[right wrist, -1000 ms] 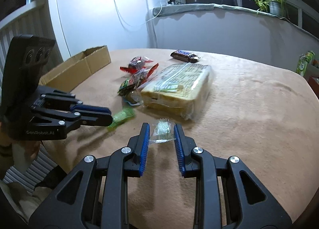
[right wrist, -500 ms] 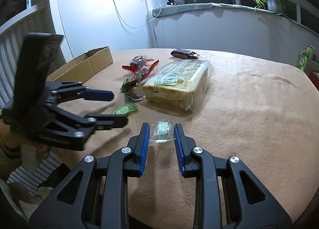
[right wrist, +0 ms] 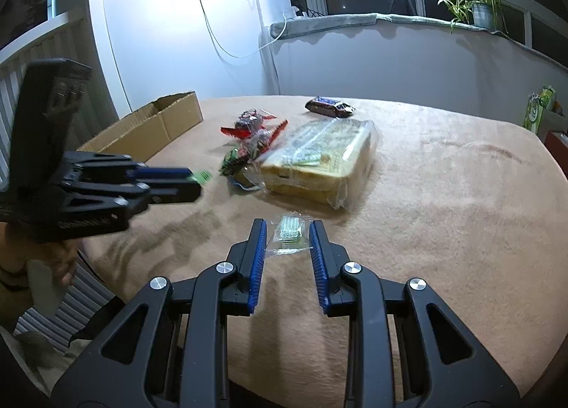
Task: Organize snacks
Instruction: 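Lift the held candies and carry them toward the cardboard box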
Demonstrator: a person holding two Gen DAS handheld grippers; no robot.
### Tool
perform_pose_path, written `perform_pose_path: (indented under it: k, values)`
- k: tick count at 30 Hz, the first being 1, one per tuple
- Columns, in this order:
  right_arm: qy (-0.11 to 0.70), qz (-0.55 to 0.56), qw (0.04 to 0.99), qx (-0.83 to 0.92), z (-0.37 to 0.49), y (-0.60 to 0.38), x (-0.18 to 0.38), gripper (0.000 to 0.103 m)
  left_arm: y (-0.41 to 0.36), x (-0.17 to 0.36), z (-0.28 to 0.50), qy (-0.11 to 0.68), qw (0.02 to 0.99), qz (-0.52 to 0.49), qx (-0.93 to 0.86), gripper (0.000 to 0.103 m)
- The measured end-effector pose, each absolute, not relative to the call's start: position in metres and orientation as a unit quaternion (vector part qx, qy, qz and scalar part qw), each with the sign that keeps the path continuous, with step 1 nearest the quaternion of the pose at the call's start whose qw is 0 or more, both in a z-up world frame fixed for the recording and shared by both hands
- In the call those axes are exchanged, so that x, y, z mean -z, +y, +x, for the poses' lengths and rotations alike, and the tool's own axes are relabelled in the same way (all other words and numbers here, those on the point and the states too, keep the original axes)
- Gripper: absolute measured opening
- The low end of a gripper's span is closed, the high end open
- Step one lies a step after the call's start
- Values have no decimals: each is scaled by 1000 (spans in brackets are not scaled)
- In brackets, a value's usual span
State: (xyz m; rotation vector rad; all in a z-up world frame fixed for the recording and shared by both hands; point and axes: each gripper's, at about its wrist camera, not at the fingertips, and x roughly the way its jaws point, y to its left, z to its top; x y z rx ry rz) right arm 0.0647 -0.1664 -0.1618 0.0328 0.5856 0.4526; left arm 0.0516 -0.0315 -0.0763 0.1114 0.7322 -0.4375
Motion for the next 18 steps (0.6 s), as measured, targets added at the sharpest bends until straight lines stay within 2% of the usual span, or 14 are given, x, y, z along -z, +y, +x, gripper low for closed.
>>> perform_pose_path:
  k: [18]
  values:
    - [251, -30, 929, -269, 72, -65, 104, 26, 77, 25, 12, 264, 960, 43, 80, 19]
